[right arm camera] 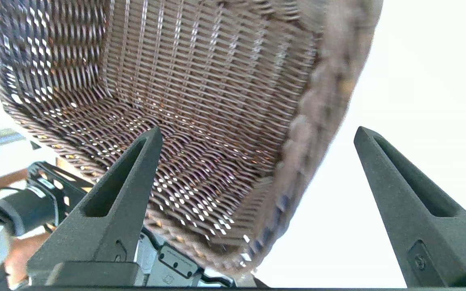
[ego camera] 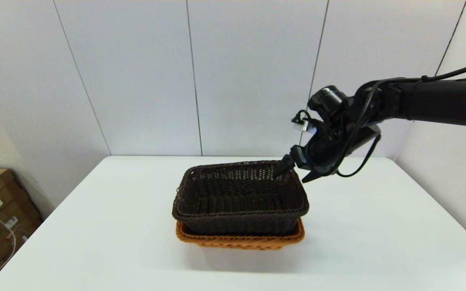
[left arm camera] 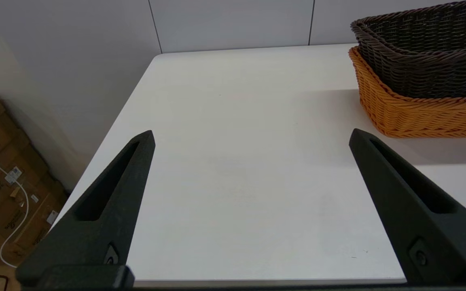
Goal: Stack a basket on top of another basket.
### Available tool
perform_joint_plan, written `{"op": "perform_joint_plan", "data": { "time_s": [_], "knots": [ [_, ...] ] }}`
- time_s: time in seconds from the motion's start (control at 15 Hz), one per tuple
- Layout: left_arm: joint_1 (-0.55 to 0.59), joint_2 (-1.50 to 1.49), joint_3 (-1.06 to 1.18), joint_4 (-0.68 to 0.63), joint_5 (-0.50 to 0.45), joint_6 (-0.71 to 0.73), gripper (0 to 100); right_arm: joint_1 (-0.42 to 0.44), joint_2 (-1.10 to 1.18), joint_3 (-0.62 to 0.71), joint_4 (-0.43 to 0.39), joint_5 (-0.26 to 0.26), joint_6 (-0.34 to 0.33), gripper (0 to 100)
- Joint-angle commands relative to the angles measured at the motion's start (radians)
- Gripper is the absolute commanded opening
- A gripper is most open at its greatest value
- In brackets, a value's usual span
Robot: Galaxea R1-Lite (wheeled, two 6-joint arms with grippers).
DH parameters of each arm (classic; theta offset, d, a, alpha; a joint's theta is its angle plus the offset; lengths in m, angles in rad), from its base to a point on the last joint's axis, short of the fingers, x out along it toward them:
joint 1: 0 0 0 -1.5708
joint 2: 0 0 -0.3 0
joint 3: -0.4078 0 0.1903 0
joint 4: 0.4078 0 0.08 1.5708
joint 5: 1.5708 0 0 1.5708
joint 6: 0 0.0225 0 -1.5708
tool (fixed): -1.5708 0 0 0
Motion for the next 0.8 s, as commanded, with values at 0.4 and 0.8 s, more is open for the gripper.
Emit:
{"op": "perform_joint_plan", "data": {
  "time_s": [0.4, 0.8],
  "knots": [
    [0.000, 0.001, 0.000, 0.001, 0.000, -0.001, 100, -0.283, -0.210, 0.078, 0.107, 0.110, -0.185, 100],
    [0.000, 0.001, 0.000, 0.001, 0.002, -0.001, 100, -0.598, -0.332, 0.219, 0.119, 0.222, -0.351, 100]
  ]
}}
